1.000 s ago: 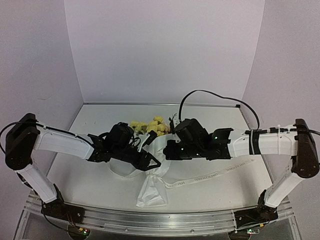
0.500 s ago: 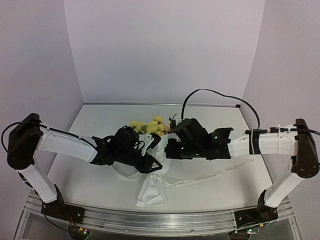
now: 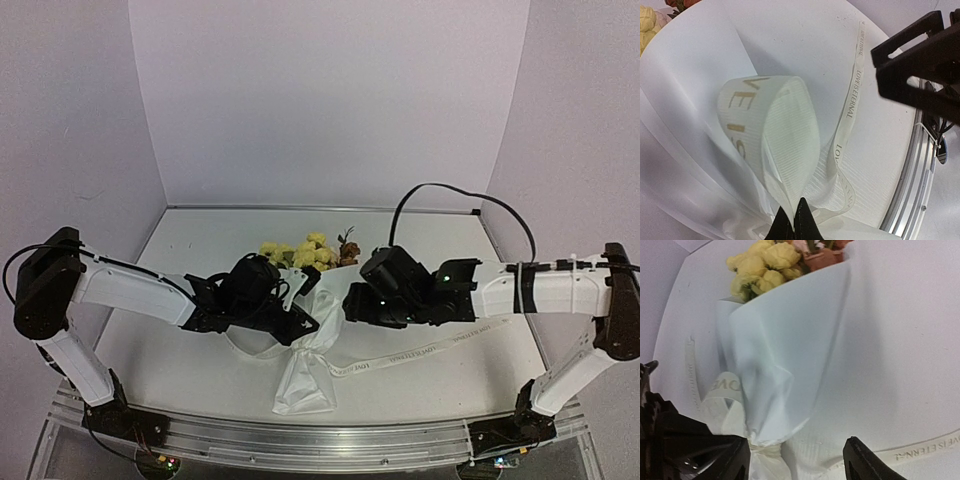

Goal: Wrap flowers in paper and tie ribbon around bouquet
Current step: Cross the half-tied ribbon over the folded bouquet.

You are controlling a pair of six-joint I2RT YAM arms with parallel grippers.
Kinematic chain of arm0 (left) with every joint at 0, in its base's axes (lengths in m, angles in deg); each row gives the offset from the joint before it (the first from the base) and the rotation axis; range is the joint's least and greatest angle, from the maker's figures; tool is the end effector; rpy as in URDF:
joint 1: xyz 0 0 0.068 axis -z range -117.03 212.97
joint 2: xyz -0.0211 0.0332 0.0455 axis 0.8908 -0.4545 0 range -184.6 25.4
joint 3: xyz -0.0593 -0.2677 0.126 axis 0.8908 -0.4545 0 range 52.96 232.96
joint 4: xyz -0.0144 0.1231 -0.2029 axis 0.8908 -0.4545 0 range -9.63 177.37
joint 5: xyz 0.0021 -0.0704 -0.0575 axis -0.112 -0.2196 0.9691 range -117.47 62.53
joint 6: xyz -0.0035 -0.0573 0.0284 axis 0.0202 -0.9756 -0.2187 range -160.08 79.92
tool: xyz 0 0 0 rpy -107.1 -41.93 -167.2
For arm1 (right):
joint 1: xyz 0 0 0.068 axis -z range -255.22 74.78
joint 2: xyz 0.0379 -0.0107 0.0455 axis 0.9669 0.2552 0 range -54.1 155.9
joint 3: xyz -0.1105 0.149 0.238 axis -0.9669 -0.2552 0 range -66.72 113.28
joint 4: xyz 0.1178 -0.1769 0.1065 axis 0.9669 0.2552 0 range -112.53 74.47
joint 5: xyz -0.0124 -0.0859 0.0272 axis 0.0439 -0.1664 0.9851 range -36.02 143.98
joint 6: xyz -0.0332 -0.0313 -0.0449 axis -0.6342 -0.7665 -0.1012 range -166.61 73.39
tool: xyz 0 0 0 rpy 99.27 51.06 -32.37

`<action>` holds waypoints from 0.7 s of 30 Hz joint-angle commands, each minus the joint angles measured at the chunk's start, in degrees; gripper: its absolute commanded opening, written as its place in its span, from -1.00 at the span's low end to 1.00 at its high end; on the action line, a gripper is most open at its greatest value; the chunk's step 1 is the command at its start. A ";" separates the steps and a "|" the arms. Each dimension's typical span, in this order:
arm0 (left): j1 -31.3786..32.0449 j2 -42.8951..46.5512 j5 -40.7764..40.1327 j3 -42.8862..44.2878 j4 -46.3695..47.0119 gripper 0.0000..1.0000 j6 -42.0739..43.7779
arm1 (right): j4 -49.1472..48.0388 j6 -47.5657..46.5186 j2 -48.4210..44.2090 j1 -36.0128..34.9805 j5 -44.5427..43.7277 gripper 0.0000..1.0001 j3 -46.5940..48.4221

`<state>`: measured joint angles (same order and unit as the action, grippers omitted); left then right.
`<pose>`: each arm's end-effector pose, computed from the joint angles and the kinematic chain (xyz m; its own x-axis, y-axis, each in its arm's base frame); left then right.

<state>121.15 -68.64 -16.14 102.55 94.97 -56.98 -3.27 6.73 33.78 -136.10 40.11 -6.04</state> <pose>0.1696 -0.2920 0.2221 -0.5687 0.3762 -0.7314 0.7846 0.5149 -0.3453 0.1642 0.2703 0.2716 -0.8265 0.1166 -0.5506 -0.1754 0.8762 0.4489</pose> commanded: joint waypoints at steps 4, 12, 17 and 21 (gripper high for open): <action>0.26 1.51 0.16 -0.30 3.22 -0.99 2.22 | 12.41 14.85 -12.86 5.72 -7.17 0.33 -16.15; 0.26 1.88 0.88 0.09 2.96 -0.99 2.74 | 15.56 16.70 -11.32 14.86 -4.99 0.31 -20.48; 0.26 1.99 1.32 0.06 3.13 -0.99 2.75 | 15.64 16.40 -5.33 17.78 -4.57 0.33 -18.70; 0.26 2.43 1.24 -0.27 3.04 -1.00 2.97 | 15.62 16.19 -0.58 18.43 -4.15 0.31 -15.72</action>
<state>121.16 -68.64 -15.50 102.32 95.45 -55.00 11.46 22.47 29.80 -118.34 36.33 -25.79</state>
